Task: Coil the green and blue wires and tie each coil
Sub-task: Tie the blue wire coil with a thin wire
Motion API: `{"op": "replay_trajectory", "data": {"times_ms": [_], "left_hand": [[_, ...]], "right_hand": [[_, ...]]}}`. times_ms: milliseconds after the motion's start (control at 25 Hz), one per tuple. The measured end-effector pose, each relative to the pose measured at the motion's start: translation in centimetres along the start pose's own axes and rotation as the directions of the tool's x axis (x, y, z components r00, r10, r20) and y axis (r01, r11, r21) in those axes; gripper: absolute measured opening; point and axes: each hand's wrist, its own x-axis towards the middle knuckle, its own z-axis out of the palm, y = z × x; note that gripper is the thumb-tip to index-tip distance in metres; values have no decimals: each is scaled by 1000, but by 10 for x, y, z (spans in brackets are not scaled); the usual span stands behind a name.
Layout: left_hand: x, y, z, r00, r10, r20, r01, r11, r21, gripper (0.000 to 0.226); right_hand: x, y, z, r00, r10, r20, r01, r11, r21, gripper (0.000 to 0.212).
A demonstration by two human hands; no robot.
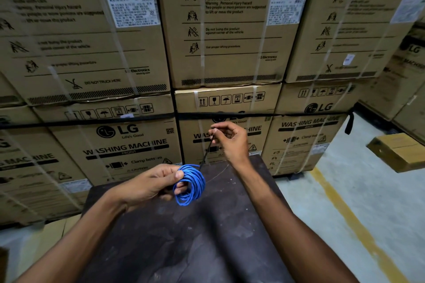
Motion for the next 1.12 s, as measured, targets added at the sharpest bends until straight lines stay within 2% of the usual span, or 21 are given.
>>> {"op": "replay_trajectory", "data": {"times_ms": [200,320,520,720,800,920,1000,1120], "left_hand": [[1,-1,-1,1000,5,10,-5,999,-44,30],[3,-2,-2,1000,12,23,-11,999,-46,30],[7,-4,-4,1000,27,-4,-27,999,-45,29],[8,-7,-8,999,-21,-43,23,999,43,29],[9,-8,-9,999,-26,-29,28,997,74,31],[11,-9,-9,999,-30,-25,32,995,93,44],[12,-11,-10,999,-33,-29,36,991,126,50],[12,-12,-11,999,-37,-25,41,984,172,44]], "right_hand": [[3,-1,3,998,-26,-62,26,1000,-9,10],[0,-4,9,999,-13,-49,13,1000,12,11],[-13,-4,18,996,47,81,-52,996,67,9],[-28,-12,23,960,110,256,-131,989,65,8],[-31,-14,25,952,148,268,-173,982,72,8],[-31,-16,25,954,230,194,-257,959,124,7],[-33,-18,24,934,264,243,-296,949,105,7],[-39,-20,21,901,259,349,-274,962,-6,5]]}}
